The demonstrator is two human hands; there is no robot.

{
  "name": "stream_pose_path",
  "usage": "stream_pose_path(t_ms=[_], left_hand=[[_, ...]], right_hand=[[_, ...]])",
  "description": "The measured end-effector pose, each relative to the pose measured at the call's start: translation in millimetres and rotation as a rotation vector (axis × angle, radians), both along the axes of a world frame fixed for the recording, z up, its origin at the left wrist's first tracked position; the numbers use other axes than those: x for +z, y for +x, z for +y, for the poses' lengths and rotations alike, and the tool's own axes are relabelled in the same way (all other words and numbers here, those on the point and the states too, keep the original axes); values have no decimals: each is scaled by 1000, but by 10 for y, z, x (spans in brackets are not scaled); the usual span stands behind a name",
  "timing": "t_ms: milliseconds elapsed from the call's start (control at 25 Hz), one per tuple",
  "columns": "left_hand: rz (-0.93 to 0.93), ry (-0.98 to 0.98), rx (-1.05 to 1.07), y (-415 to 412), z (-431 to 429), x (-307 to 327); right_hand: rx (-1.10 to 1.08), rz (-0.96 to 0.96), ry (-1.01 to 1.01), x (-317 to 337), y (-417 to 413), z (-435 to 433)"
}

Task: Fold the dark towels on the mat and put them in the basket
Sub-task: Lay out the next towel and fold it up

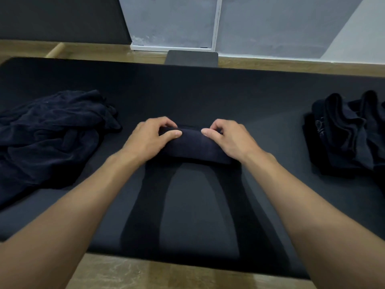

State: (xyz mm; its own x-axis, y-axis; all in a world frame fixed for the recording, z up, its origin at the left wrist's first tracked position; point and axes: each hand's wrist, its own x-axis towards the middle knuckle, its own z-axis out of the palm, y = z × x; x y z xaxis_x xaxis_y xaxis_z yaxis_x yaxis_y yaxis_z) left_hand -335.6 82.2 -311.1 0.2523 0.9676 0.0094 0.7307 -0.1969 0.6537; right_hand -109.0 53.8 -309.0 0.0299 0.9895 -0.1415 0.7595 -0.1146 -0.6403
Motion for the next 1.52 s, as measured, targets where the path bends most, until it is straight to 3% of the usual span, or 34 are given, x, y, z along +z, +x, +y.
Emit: stream_pose_path(t_ms=[80,160,240,320,440,520,560,640,720,840,1040,1120,1200,1280,1360,1520], left_hand=[[229,399,-74,65,-139,-56],[433,566,-227,26,-255,-135],[532,502,-261,-9,-306,-185],[415,307,-236,23,-219,-94],[261,4,-270,58,118,82],[339,-49,-285,113,233,153],[459,26,-283,130,230,141],[682,325,-288,114,99,54],[750,491,-327,82,-20,-3],[720,368,-274,141,6,49],[856,312,-147,440,51,163],[860,217,-145,516,159,239],[842,66,-141,588,296,353],[798,-55,-146,685,394,426],[650,-52,-110,808,401,391],[80,-45,41,1123,363,289]], right_hand=[[-51,-47,-56,-17,-37,116],[-61,-173,47,-38,-93,133],[15,-320,446,-72,-165,26],[133,-385,706,-167,-207,-189],[210,-564,586,-322,-208,-360],[220,-649,490,-255,-175,-228],[247,-648,421,-168,-161,-142],[312,-533,276,12,-139,32],[329,-377,116,144,-119,157],[309,-156,-46,226,-78,222],[204,182,-273,299,21,202],[170,110,-152,254,-5,111],[213,-207,74,139,-37,-43],[196,-315,147,73,-11,-162],[53,-41,89,75,124,-170],[-315,740,-147,86,456,-340]])
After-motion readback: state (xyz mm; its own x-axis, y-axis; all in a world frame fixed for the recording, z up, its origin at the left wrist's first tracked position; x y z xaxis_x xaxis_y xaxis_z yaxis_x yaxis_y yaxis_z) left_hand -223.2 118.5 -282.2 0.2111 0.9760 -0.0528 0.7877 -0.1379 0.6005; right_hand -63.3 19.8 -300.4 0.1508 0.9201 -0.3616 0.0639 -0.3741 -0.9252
